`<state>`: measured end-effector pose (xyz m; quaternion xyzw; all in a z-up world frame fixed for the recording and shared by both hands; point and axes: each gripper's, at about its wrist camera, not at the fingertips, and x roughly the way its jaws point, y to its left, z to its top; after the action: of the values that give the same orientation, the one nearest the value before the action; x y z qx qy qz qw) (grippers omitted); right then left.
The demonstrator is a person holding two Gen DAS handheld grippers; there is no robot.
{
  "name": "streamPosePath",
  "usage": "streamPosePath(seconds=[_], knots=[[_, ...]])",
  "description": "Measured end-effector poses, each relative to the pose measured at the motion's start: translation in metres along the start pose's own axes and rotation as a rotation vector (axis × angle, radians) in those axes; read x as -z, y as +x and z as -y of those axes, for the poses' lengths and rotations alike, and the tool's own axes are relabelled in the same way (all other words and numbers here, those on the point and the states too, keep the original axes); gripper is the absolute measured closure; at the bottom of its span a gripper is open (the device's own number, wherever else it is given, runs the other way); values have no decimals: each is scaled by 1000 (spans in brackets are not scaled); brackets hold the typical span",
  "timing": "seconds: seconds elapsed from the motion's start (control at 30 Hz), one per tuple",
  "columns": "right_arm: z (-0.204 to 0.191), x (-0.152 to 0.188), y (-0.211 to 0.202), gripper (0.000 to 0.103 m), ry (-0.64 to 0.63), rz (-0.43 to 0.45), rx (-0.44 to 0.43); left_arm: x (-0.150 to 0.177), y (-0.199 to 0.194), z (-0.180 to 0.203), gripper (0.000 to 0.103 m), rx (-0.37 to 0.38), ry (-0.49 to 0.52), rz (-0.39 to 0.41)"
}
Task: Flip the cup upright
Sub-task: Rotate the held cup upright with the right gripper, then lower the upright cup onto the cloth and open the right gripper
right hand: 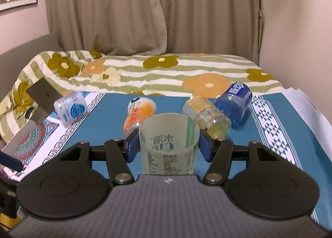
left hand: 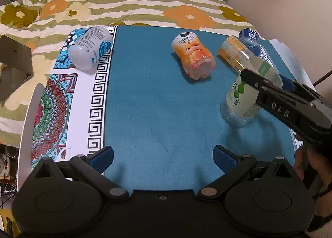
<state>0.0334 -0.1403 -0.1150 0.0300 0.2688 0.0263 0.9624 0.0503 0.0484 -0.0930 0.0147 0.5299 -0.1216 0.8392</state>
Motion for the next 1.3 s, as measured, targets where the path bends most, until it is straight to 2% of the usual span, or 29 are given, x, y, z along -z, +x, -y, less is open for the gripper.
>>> streamPosePath(seconds=[0.47, 0.57, 0.6, 0.7, 0.97, 1.3], knots=[[1, 2, -7, 25, -3, -62, -8, 7, -10, 8, 0, -10, -18, 17], [1, 3, -6, 11, 9, -77, -5, 8, -14, 7, 0, -15, -30, 26], [2, 4, -6, 0, 15, -76, 0, 8, -15, 6, 0, -16, -34, 28], [3, 4, -8, 0, 21, -72, 18, 10, -18, 5, 0, -22, -45, 34], [12, -7, -22, 0, 32, -129, 11, 11, -37, 13, 0, -31, -54, 70], [46, -58, -76, 0, 77, -333, 39, -2, -81, 35, 0, -52, -35, 139]])
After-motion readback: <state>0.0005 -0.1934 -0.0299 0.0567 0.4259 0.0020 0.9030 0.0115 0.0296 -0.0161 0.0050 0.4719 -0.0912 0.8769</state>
